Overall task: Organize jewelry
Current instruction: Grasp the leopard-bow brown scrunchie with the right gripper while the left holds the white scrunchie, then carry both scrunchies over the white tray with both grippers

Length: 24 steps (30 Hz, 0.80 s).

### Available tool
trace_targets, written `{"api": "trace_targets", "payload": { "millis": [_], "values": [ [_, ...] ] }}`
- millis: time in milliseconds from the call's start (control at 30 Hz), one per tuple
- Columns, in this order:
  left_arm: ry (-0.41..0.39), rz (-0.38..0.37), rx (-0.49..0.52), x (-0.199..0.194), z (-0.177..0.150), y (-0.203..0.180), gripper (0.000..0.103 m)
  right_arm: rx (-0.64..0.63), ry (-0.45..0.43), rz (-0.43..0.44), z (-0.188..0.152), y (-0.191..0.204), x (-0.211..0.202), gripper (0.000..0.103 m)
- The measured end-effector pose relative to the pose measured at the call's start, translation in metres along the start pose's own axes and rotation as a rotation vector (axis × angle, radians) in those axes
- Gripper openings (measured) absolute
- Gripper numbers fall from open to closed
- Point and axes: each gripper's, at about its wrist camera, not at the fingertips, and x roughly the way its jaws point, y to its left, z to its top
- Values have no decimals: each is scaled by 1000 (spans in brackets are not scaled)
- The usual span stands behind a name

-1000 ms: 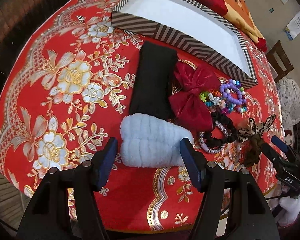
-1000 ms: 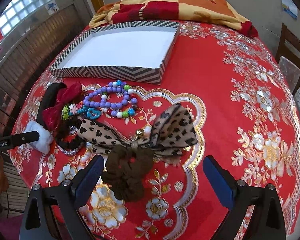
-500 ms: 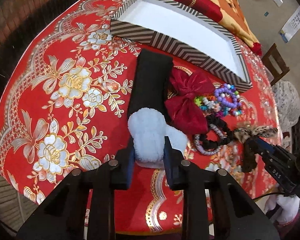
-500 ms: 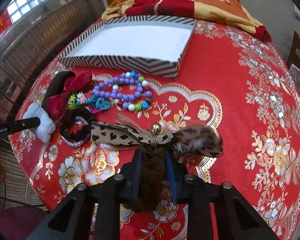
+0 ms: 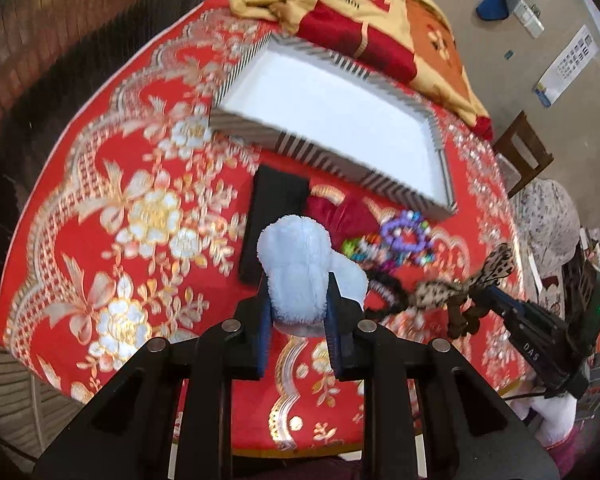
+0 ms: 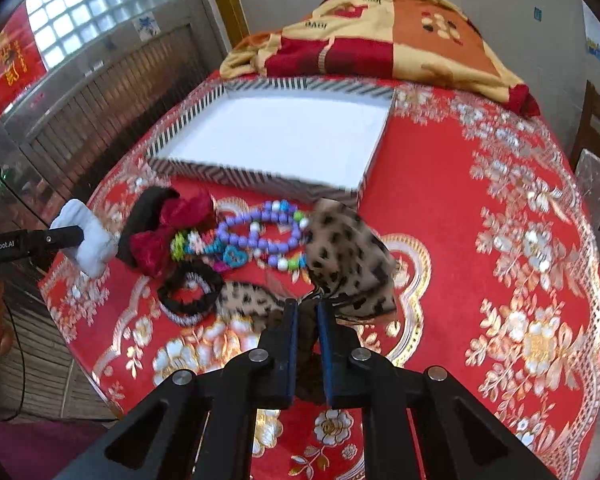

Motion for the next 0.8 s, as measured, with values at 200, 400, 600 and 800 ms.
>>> {"api": "trace_targets", "payload": {
  "millis": [200, 400, 600, 800],
  "values": [
    [-28, 2, 2, 1, 27, -6, 21, -24, -45, -2, 25, 6, -12, 8],
    [-73, 0, 35, -1, 53, -13, 21, -34, -34, 13, 48, 1, -13, 8],
    [-33, -10, 32, 15, 62, -12, 21, -55, 78, -15, 13, -8, 4, 67],
    [6, -6, 40, 28, 57, -16, 21, -24, 147, -51, -12, -18, 40, 44]
  ]
}}
